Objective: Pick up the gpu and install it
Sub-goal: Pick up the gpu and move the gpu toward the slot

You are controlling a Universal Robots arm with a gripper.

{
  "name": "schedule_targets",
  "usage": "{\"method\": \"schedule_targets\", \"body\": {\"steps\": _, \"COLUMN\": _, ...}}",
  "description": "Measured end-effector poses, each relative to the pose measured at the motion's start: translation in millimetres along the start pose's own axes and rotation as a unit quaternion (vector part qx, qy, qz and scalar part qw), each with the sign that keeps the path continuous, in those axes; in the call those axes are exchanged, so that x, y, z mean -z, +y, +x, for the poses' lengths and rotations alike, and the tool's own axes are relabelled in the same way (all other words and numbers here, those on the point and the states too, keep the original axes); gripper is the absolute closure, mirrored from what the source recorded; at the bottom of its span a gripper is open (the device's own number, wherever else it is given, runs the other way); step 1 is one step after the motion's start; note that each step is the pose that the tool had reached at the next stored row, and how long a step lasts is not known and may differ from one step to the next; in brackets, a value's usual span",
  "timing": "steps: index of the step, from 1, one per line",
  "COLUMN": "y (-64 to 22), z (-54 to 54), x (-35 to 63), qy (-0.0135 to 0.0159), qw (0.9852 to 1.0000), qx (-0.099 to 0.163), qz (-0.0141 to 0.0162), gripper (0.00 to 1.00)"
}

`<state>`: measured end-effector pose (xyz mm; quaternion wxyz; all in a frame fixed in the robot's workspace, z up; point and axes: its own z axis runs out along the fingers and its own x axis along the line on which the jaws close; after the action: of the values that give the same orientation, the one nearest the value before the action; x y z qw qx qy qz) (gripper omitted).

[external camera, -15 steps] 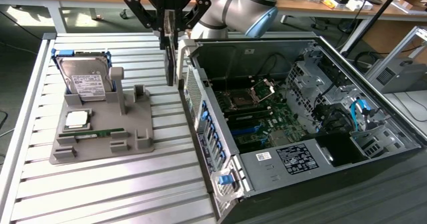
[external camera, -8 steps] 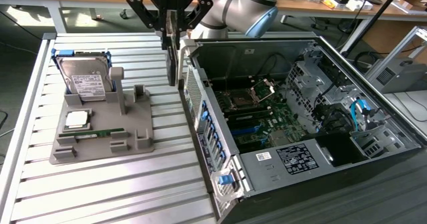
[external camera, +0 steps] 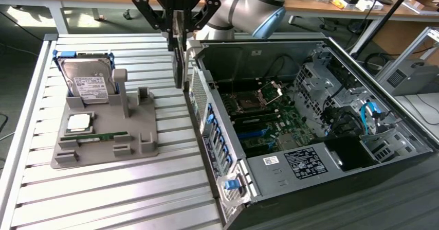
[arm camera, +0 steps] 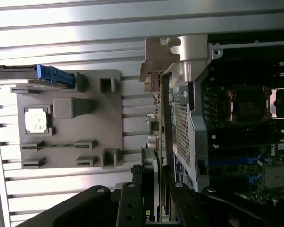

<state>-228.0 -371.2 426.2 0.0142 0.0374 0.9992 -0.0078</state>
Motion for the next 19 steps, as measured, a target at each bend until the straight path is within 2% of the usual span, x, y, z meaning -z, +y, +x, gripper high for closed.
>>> {"method": "schedule_targets", "body": {"steps": 19, "y": 0.7, "z": -9.2, "x": -0.2, "qy": -0.0003, "qw": 1.0, "qx": 0.0, "qz": 0.0044, "gripper": 0.73}}
